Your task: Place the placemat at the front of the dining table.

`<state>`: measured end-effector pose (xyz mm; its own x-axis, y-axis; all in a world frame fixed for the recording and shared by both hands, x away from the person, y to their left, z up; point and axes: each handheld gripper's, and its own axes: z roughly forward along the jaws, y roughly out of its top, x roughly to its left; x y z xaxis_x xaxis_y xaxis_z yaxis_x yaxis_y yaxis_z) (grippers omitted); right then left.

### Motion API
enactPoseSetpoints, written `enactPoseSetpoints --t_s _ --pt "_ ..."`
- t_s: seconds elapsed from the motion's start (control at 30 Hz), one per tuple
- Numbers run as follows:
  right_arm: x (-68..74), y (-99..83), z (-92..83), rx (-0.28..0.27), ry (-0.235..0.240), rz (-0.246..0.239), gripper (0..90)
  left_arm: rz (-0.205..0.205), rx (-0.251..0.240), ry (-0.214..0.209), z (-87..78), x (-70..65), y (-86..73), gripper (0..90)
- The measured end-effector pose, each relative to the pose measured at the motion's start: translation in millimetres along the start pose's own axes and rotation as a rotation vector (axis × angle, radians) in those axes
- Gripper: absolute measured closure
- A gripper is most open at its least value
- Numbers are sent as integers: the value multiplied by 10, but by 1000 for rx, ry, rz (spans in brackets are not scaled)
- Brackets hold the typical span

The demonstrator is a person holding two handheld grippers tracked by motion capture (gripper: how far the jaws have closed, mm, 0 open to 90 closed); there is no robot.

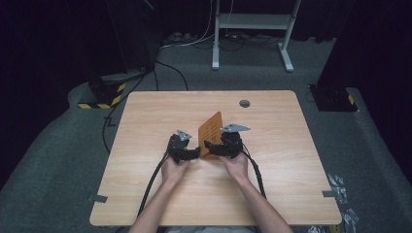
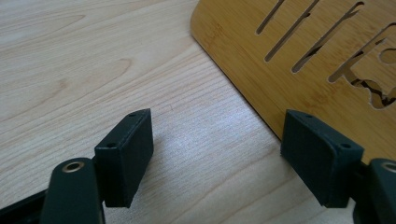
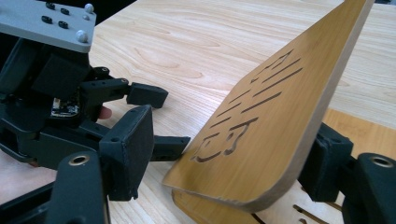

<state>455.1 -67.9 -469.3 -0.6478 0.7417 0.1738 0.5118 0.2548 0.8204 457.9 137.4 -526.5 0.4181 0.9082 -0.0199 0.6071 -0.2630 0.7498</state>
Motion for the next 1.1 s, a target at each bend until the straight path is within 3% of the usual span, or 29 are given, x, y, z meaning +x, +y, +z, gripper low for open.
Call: enactPoseSetpoints --t_s 0.37,0.73,1.1 --pt "95 -42 55 -15 -19 -18 352 12 3 8 1 -7 1 255" --pt "128 -102 102 10 -22 -36 418 20 1 -5 7 -48 5 262" --pt "106 -97 98 6 5 -15 579 27 1 -25 -11 -45 -10 262"
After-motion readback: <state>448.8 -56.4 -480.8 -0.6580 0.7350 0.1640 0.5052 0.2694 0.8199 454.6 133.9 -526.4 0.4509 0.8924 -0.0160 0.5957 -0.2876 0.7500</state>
